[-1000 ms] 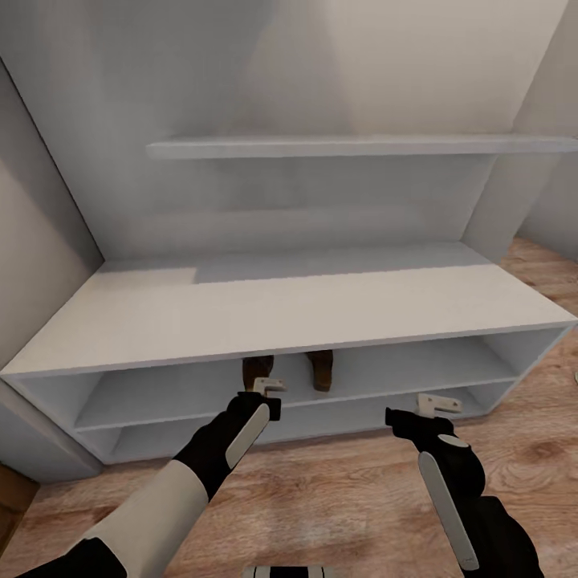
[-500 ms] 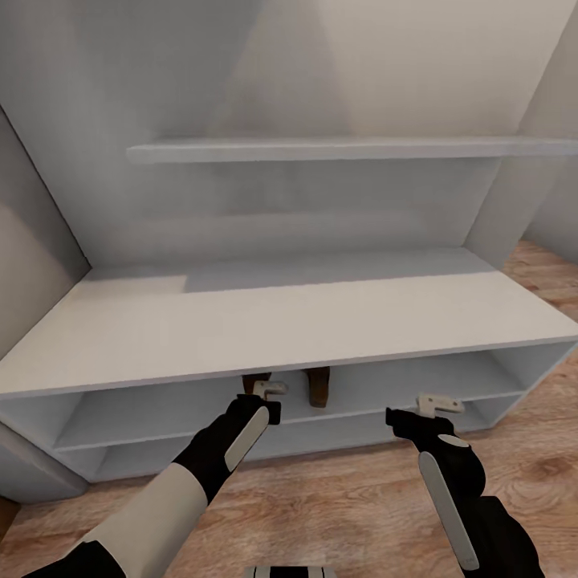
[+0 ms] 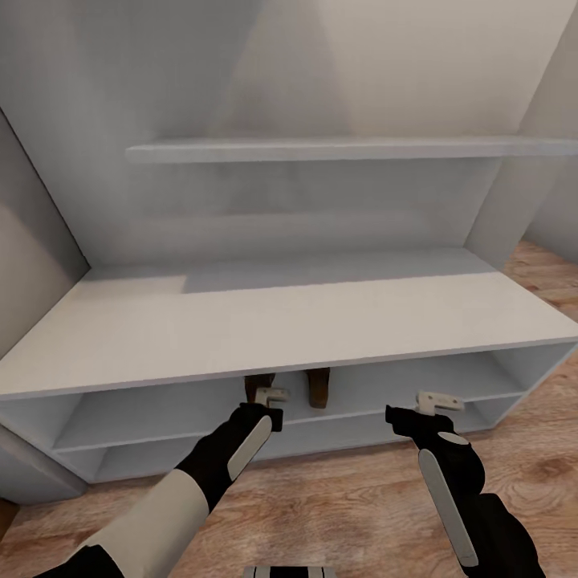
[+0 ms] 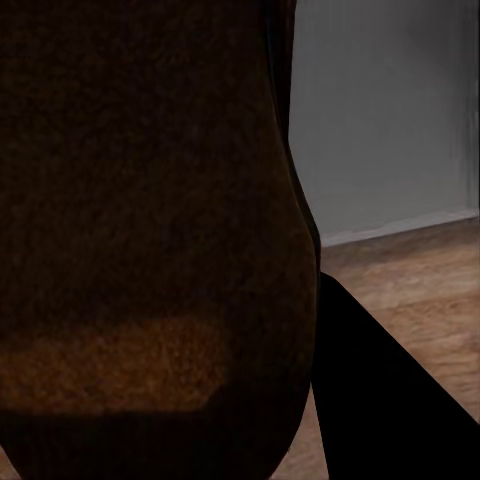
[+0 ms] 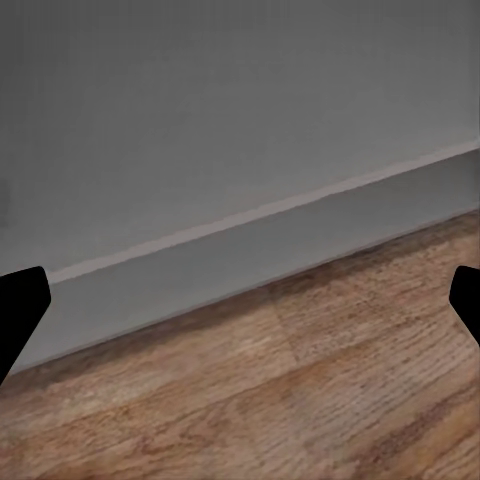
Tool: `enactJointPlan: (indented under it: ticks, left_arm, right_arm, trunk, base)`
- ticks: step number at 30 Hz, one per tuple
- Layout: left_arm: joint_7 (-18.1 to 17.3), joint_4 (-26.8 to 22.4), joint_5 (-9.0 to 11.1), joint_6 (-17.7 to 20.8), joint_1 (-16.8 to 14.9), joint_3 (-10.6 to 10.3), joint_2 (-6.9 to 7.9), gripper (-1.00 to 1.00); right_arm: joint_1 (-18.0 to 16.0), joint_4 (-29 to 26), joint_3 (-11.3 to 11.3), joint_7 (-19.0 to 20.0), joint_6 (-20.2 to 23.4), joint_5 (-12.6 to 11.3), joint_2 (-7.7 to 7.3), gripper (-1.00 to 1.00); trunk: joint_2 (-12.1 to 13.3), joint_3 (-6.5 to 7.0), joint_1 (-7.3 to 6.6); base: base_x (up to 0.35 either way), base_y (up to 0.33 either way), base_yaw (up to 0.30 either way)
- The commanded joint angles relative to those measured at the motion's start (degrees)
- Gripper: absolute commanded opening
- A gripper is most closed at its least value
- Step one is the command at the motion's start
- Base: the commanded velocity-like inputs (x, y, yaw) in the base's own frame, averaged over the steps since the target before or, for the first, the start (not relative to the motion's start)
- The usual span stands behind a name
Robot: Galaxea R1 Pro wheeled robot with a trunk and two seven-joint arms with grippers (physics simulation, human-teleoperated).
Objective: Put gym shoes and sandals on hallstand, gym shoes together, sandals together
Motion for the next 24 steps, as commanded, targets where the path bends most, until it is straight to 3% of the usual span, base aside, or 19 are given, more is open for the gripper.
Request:
enactJointPlan:
  ticks: [1,8,24]
  left_arm:
    - [-0.03,0.01,-0.12,-0.35,0.01,-1.28,0.02,-1.00]
    - [0.03,0.02,0.22,-1.08,0.04,-3.47,0.09,-1.00]
    - [-1.33,2.35,0.51,-1.17,0.04,-3.53,-0.07,-1.00]
  right_arm:
    - [0.00,0.00,0.01,0.00,0.00,0.00,0.00,1.00]
    - [-0.04,0.00,-0.02,0.00,0.00,0.00,0.00,1.00]
    - [0.17,0.00,-0.37,-0.04,-0.07,0.00,0.02,1.00]
  trunk:
    - [0.00,0.00,0.00]
    - [0.00,0.00,0.00]
    - [0.00,0.00,0.00]
  base:
    - [0.000,0.000,0.000]
    - [0.000,0.000,0.000]
    - [0.063,0.000,0.000]
